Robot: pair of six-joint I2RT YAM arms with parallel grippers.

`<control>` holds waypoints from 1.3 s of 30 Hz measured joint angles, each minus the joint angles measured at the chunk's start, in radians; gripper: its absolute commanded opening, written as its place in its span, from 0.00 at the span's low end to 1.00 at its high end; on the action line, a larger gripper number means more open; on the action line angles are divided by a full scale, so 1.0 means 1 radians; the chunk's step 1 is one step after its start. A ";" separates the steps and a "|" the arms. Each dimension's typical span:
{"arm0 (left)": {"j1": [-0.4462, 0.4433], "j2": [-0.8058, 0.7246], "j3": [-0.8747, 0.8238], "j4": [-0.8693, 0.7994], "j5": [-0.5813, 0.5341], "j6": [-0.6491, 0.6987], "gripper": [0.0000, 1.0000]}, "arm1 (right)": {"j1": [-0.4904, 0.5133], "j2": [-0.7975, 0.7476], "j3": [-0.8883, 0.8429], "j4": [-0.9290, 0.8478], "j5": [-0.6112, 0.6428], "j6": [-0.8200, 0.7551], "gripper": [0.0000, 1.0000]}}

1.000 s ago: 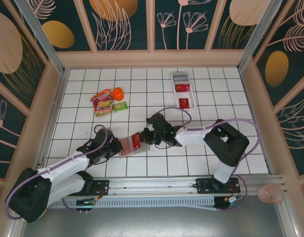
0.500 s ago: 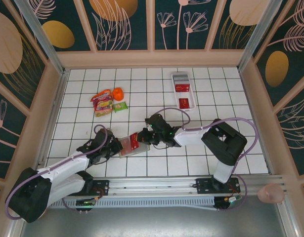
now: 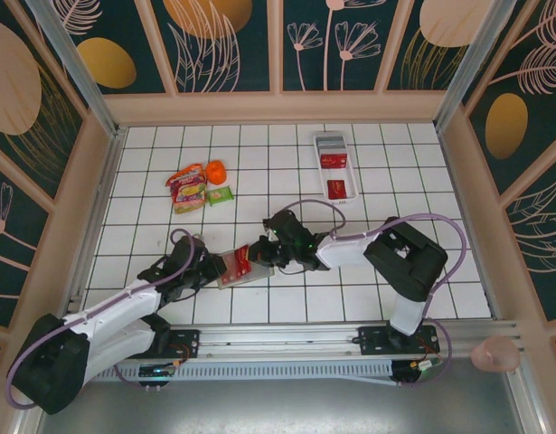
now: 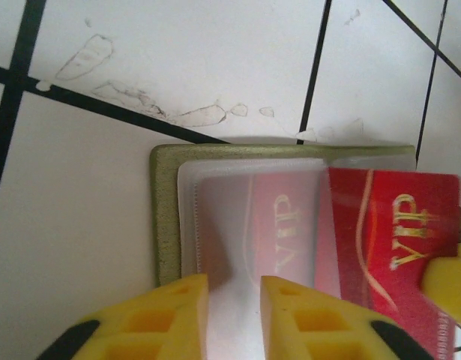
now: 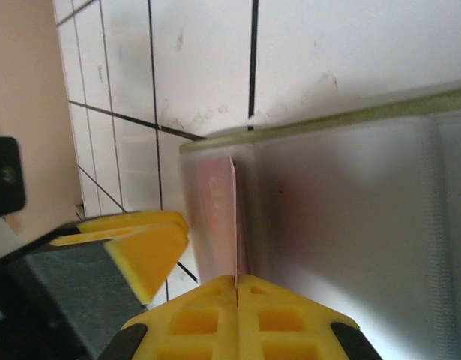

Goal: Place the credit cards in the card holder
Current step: Insert the credit card into the card slot.

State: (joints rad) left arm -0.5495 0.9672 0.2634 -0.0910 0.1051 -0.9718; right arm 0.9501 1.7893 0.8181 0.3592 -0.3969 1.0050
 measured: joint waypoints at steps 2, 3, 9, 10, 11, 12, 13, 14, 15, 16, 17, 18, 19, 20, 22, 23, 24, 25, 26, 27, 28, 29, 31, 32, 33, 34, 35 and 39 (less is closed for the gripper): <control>0.000 -0.011 0.000 -0.004 0.000 0.000 0.33 | 0.006 0.016 0.000 0.002 -0.008 0.000 0.00; 0.000 -0.017 0.000 -0.008 -0.002 -0.002 0.31 | 0.007 0.023 0.000 0.003 -0.012 0.000 0.00; 0.000 -0.059 0.000 -0.058 -0.039 -0.002 0.25 | 0.008 0.033 0.001 0.017 -0.024 0.000 0.00; 0.000 -0.065 0.000 -0.068 -0.048 -0.003 0.25 | 0.008 0.033 0.001 0.018 -0.025 0.000 0.00; 0.000 -0.069 0.000 -0.075 -0.056 -0.005 0.25 | 0.008 0.033 0.001 0.019 -0.027 0.000 0.00; 0.000 -0.071 0.000 -0.080 -0.063 -0.006 0.25 | 0.008 0.034 0.002 0.019 -0.029 -0.001 0.00; 0.000 -0.071 0.000 -0.085 -0.068 -0.006 0.25 | 0.008 0.035 0.005 0.019 -0.034 -0.001 0.00; 0.000 -0.069 -0.002 -0.087 -0.072 -0.006 0.24 | 0.008 0.038 0.009 0.019 -0.040 -0.003 0.00; 0.000 -0.067 -0.006 -0.087 -0.074 -0.006 0.23 | 0.008 0.043 0.013 0.019 -0.046 -0.003 0.00; 0.000 -0.063 -0.010 -0.086 -0.074 -0.006 0.21 | 0.010 0.047 0.018 0.018 -0.050 -0.004 0.00; 0.000 -0.052 -0.015 -0.085 -0.072 -0.009 0.20 | 0.011 0.051 0.023 0.016 -0.051 -0.005 0.00; 0.000 -0.042 -0.019 -0.085 -0.069 -0.010 0.19 | 0.013 0.056 0.031 0.010 -0.054 -0.008 0.00; 0.000 -0.032 -0.024 -0.080 -0.066 -0.010 0.19 | 0.016 0.061 0.039 0.003 -0.056 -0.011 0.00; 0.000 -0.029 -0.025 -0.070 -0.063 -0.010 0.18 | 0.019 0.066 0.050 -0.005 -0.056 -0.014 0.00; 0.000 -0.024 -0.026 -0.061 -0.061 -0.010 0.16 | 0.026 0.074 0.070 -0.022 -0.057 -0.025 0.00; 0.000 -0.023 -0.026 -0.055 -0.061 -0.009 0.15 | 0.029 0.078 0.078 -0.029 -0.057 -0.029 0.00; 0.001 -0.023 -0.029 -0.050 -0.061 -0.009 0.13 | 0.031 0.080 0.085 -0.039 -0.056 -0.031 0.00; 0.002 -0.023 -0.032 -0.044 -0.061 -0.010 0.13 | 0.033 0.082 0.091 -0.048 -0.054 -0.031 0.00; 0.002 -0.023 -0.035 -0.037 -0.060 -0.009 0.13 | 0.034 0.084 0.096 -0.056 -0.052 -0.031 0.04; 0.002 -0.021 -0.040 -0.029 -0.060 -0.010 0.11 | 0.037 0.088 0.101 -0.063 -0.049 -0.030 0.07; 0.002 -0.019 -0.045 -0.021 -0.060 -0.010 0.10 | 0.039 0.092 0.107 -0.069 -0.047 -0.030 0.10; 0.004 -0.018 -0.046 -0.016 -0.058 -0.010 0.10 | 0.042 0.098 0.115 -0.079 -0.045 -0.030 0.12; 0.006 -0.017 -0.049 -0.010 -0.053 -0.010 0.09 | 0.050 0.108 0.128 -0.092 -0.039 -0.029 0.17; 0.007 -0.016 -0.050 -0.006 -0.050 -0.010 0.09 | 0.055 0.111 0.131 -0.100 -0.034 -0.027 0.22; 0.007 -0.013 -0.050 0.000 -0.045 -0.010 0.09 | 0.061 0.112 0.131 -0.109 -0.030 -0.023 0.28; 0.007 -0.011 -0.051 0.006 -0.041 -0.010 0.09 | 0.066 0.112 0.131 -0.114 -0.025 -0.024 0.31; 0.008 -0.011 -0.054 0.011 -0.037 -0.010 0.08 | 0.071 0.111 0.136 -0.121 -0.019 -0.023 0.34; 0.010 -0.018 -0.064 0.025 -0.033 -0.013 0.08 | 0.087 0.108 0.166 -0.169 0.012 -0.027 0.37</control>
State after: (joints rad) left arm -0.5400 0.9489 0.1993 -0.0662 0.0723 -0.9848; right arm 1.0367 1.8969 0.9840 0.1898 -0.3847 0.9783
